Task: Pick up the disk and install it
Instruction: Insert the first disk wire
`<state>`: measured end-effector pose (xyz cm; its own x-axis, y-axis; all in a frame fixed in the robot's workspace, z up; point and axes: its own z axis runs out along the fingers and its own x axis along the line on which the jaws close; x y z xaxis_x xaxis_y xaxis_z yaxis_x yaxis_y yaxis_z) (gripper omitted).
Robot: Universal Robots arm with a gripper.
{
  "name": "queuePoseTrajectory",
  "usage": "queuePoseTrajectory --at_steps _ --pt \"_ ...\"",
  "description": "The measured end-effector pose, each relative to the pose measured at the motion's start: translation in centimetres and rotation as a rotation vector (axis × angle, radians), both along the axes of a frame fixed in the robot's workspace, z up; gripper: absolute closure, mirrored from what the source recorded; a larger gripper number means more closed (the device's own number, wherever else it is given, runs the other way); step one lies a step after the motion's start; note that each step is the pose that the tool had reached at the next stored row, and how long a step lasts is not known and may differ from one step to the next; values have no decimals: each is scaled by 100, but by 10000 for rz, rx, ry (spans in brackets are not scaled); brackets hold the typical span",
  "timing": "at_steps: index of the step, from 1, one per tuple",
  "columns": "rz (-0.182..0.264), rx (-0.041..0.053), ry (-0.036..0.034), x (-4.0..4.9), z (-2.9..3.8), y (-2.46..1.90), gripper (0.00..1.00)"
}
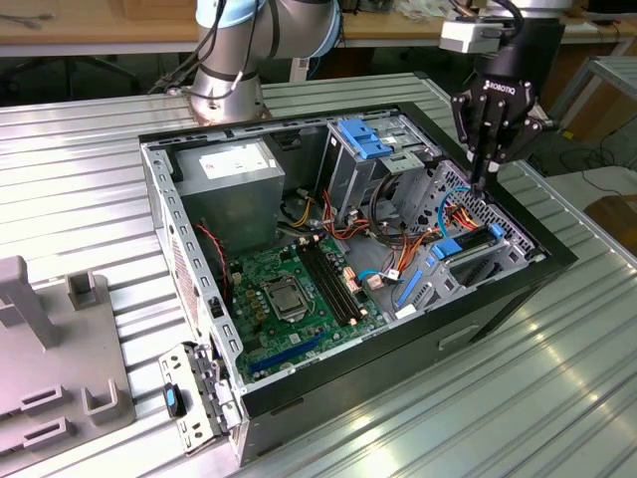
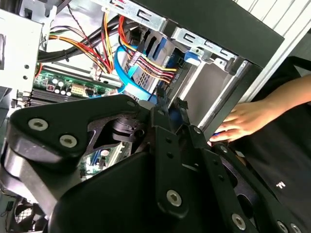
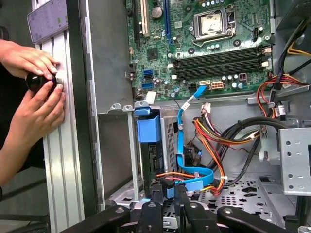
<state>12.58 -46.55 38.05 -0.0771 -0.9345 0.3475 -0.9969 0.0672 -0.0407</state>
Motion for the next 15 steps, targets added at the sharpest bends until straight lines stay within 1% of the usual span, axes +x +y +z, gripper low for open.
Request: queuePoseTrajectory --at_steps 2,3,4,5,6,7,9,10,11,14,15 --pt "-3 -28 37 -3 -22 0 76" --pt "-10 -43 89 -3 -28 1 76" --pt "-40 -94 336 -3 -35 6 76" --pt "-58 -127 468 -3 -38 10 76" --pt "-70 -156 571 -3 -42 14 76" --pt "-79 -185 632 -2 -56 15 76" --pt "-82 -226 644 16 -85 22 76" --pt "-87 -373 643 38 -85 55 76" --pt "-90 -450 643 53 -86 74 76" --pt "-97 -660 642 67 -85 105 76" --pt "-101 -763 641 67 -81 117 76"
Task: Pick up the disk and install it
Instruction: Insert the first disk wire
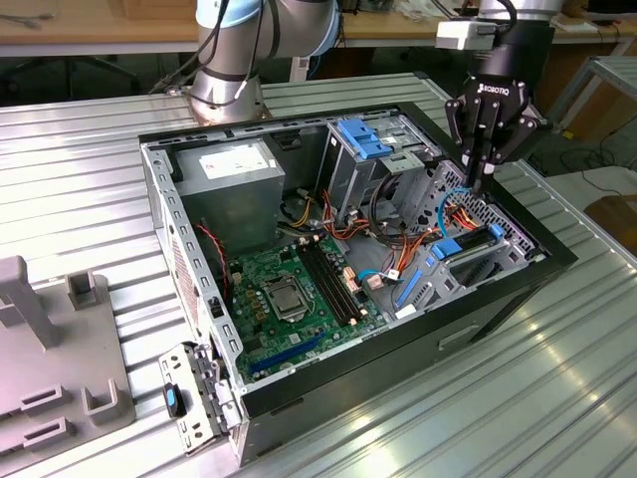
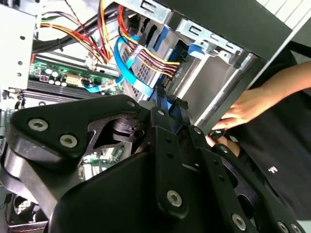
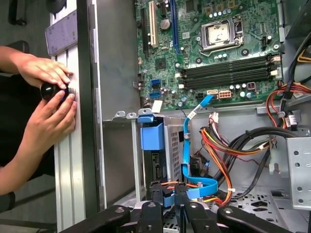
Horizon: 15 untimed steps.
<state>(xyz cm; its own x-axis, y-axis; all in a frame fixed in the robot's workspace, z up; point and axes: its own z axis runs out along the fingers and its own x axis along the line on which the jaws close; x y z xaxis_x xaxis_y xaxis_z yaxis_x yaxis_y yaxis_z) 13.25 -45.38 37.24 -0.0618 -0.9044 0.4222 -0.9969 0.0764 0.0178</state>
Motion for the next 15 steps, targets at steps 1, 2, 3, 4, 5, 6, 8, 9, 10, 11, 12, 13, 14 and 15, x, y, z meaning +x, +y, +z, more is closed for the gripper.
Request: queuePoseTrajectory --at_steps 1,2,3,4,5,6,8,9,10,11,12,13,14,15 --pt "1 -160 -1 1 6 13 76" --pt "1 -269 -4 1 6 20 76" --pt "2 -312 -5 4 6 24 76" --pt "2 -317 -4 10 5 28 76" --pt "2 -319 -4 13 5 28 76" --pt "1 -319 -4 13 4 28 76" --pt "1 -318 -4 13 4 28 76" --pt "2 -318 -4 13 3 28 76" --pt "1 -318 -4 13 3 28 84" --pt "2 -318 -4 13 3 28 89" --pt "1 -317 -4 13 3 28 89" --pt "2 -316 -4 13 2 28 89" --pt "1 -317 -4 13 3 27 89" --pt "2 -318 -4 13 3 27 89"
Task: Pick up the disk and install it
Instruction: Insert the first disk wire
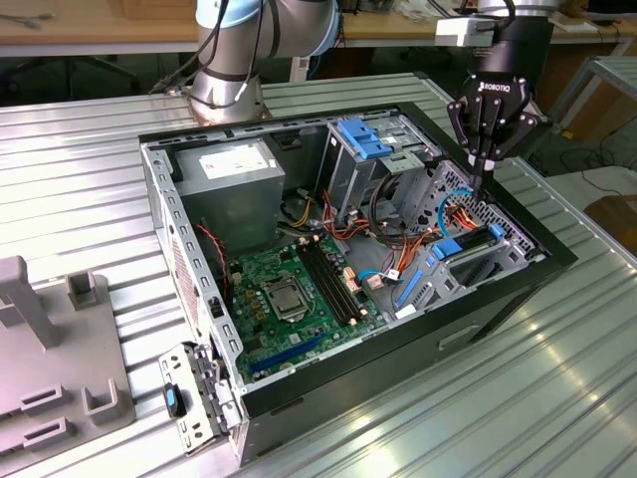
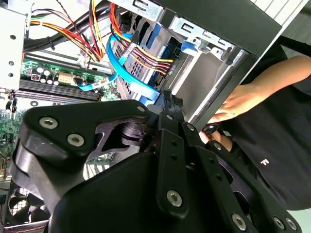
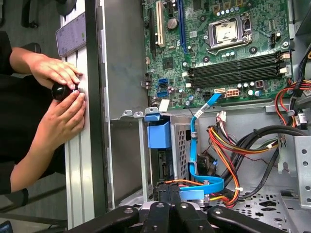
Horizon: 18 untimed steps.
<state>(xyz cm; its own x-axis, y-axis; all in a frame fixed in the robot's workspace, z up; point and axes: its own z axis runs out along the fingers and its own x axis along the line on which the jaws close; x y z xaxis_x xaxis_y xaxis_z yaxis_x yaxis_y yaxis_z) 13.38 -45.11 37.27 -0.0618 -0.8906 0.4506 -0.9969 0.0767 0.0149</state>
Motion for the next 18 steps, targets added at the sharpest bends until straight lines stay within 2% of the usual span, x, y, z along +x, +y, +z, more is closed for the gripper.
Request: queuePoseTrajectory --at_steps 5,6,12,13,18 --pt "0 -4 0 0 0 -1 89" --pt "0 -4 0 0 0 -1 82" --pt "0 -47 0 0 0 -1 81" --pt "0 -48 0 0 -2 0 75" --pt "0 -47 -17 0 -109 -6 75"
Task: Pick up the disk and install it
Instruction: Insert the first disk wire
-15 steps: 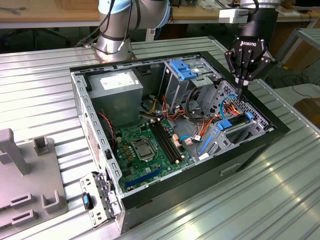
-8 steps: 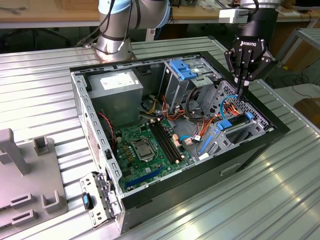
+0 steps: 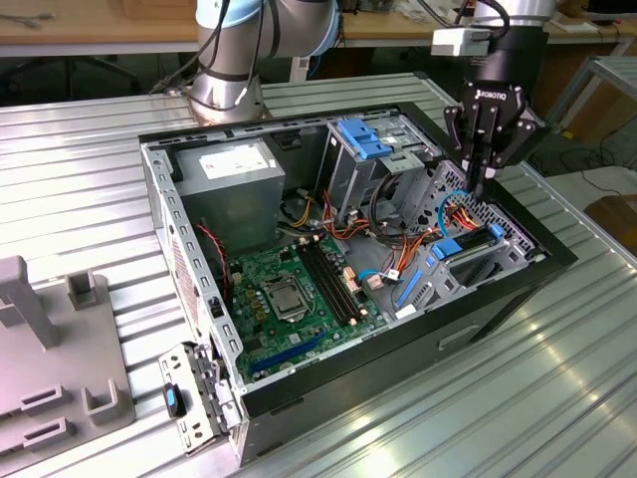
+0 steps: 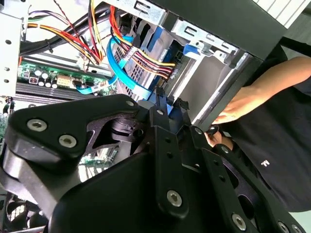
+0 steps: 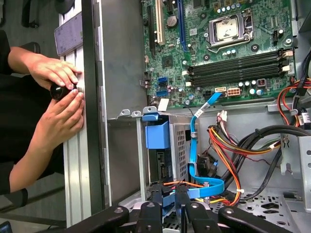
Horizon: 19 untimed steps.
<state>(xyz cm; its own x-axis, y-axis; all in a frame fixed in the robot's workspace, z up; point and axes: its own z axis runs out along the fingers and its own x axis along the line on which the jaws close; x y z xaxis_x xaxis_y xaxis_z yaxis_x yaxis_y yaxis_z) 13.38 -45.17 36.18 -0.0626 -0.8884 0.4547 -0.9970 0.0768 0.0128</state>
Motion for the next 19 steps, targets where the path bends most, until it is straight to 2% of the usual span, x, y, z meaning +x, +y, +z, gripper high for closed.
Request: queuePoseTrajectory --at_steps 1,2,8,10,11,13,14,15,17,18,19 --pt "0 0 -8 0 -13 0 76" --pt "0 -3 -26 0 -28 0 83" --pt "-1 -33 -59 0 -37 -12 84" --pt "-1 -14 -59 0 -39 -52 84" --pt "-1 36 -59 0 -41 -83 84" --pt "-1 206 -59 0 -45 -148 84" --pt "-2 453 -62 -2 -47 -193 84" --pt "-3 828 -75 -13 -47 -210 84" --pt "-3 1184 -85 -27 -47 -220 84" --pt "2 1385 -123 -35 -48 -232 84" --pt "14 1441 -174 -39 -48 -254 84"
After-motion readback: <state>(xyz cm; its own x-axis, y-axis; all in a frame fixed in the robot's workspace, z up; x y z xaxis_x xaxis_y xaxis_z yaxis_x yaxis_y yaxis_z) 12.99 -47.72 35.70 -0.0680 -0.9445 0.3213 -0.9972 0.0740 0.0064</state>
